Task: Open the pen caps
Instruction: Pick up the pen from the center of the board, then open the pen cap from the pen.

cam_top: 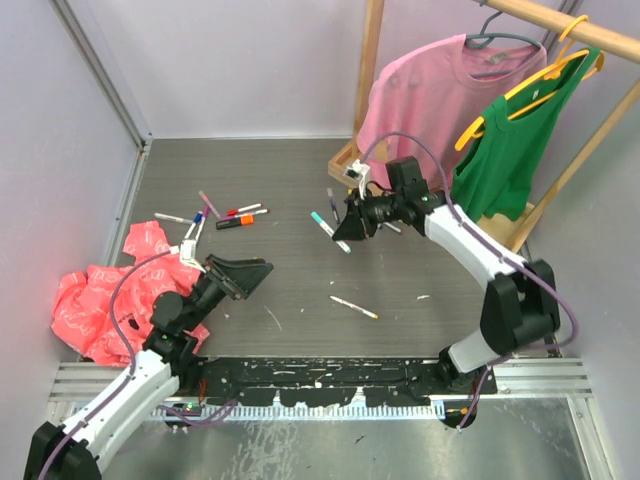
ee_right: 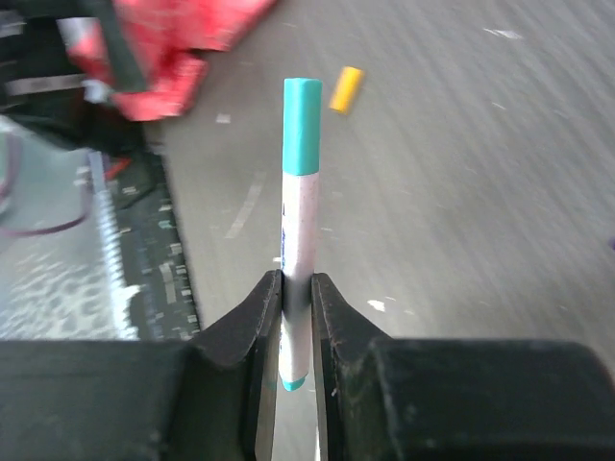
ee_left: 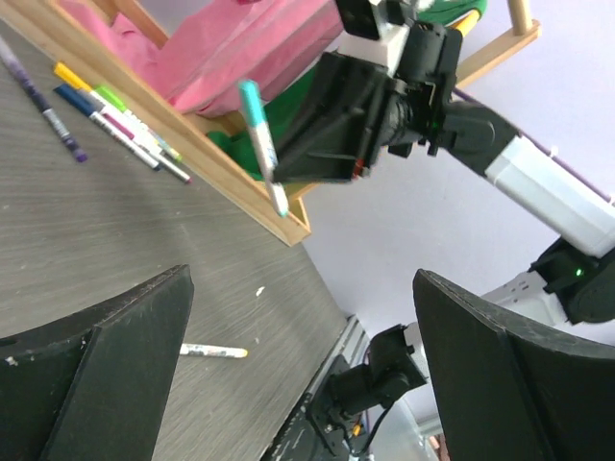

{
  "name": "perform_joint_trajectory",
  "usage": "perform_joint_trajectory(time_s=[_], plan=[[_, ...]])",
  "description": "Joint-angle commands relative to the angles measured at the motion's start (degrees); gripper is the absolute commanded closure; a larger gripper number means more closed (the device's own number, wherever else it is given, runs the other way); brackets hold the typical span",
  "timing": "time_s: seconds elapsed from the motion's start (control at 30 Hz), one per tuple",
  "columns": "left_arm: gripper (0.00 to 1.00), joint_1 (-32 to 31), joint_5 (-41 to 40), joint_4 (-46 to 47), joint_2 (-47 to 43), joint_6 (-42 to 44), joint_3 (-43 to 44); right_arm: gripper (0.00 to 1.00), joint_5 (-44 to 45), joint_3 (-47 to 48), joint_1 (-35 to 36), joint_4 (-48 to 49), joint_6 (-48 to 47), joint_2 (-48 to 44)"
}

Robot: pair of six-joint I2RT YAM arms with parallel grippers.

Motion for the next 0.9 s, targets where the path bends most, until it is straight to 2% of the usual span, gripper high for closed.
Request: perform_joint_trajectory(time_s=[0.0,0.2,0.43,0.53,0.77,0.87], plan=[[0.02,0.26,3.05,16.12,7.98,-2.9,5.88,0.99,-21.28,-4.66,-0.05,8.64,1.86,-10.8],[0.0,-1.94,3.44,27.29,19.38,-4.63,11.36,0.99,-27.87,-11.41,-0.8,22.1,10.55,-17.32],[0.0,-13.21,-3.15,29.56,27.33,4.7,16.85,0.99,-29.71,-12.92,-0.74,25.9,14.39,-16.78],[0.01,-15.77,-5.78,29.48,30.89,6.13,18.85,0.99,-30.07,-13.24,-0.25,26.59,14.84,-16.8],[0.12,-16.37,-9.57,28.99,34.57,5.26,20.77,0.99,-29.97,-13.54,1.05,26.82,14.7,-16.45],[0.21,-16.51,-10.4,27.99,34.84,5.09,21.47,0.99,-29.71,-13.69,1.67,26.79,14.51,-15.88]])
